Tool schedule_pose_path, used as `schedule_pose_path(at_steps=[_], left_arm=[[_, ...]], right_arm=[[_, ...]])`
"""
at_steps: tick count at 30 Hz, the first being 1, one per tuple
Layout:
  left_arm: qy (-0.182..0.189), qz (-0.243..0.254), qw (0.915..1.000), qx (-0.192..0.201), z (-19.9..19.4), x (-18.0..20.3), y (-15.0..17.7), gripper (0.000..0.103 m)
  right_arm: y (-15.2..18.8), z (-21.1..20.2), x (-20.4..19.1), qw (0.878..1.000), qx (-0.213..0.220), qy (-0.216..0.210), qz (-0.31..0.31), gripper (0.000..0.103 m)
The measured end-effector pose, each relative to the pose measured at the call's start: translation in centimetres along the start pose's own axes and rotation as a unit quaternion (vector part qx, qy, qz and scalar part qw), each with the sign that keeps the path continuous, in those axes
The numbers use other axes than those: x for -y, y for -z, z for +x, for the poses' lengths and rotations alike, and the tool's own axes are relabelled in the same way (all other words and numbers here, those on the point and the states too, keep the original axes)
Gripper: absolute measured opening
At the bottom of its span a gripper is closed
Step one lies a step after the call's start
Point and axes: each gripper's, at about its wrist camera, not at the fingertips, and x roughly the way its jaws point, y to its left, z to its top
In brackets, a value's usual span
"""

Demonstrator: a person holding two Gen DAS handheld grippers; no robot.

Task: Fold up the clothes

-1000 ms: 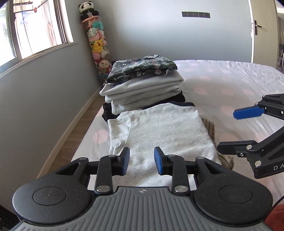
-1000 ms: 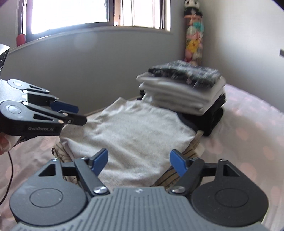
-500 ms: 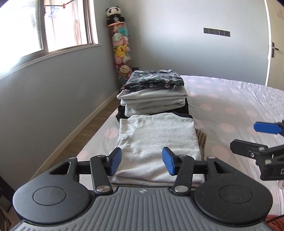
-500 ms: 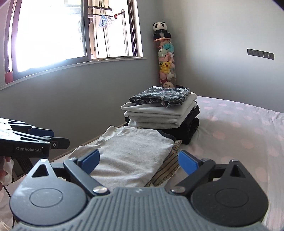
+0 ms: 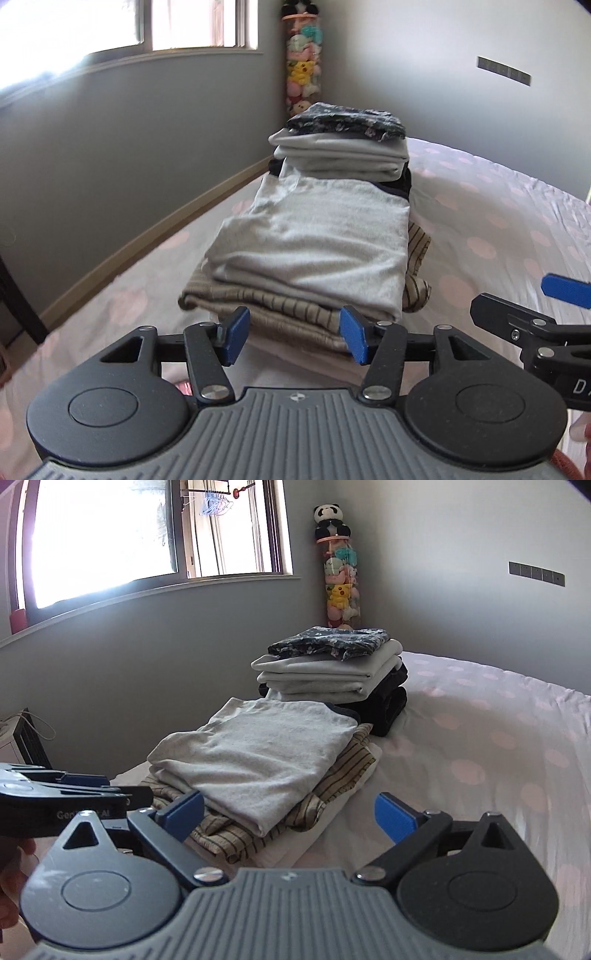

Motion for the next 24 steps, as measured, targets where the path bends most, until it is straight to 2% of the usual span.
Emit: schedule_pose_path(at_steps=[8, 14, 16, 18, 24], left_arm=[[-0.032, 0.002, 0.9995, -0.006, -1.7, 1.1, 1.6, 0.072], [-0.022, 0.021, 0.9995, -0.012, -3.3, 2.0, 2.2, 0.074], [-0.024, 0.023, 0.9994, -0.013, -3.7, 2.1, 2.3, 0.074], [-0.025, 0.025, 0.9993, -0.013, -4.2, 2.3, 2.5, 0.074], [-0.030, 0.026, 0.9992, -0.008, -5.7, 2.3, 2.6, 0.074]], right_arm=[[1.4, -1.7, 0.0, 1.000, -0.006, -0.002, 0.022, 0.098], [2.1, -2.9, 0.4, 0.999, -0.018, 0.003, 0.045, 0.083], [2.2, -3.4, 0.5, 0.999, -0.020, 0.007, 0.045, 0.074], [2.3, -3.9, 0.6, 0.999, -0.020, 0.010, 0.046, 0.069], [2.6, -5.2, 0.5, 0.999, -0.015, 0.008, 0.051, 0.067]])
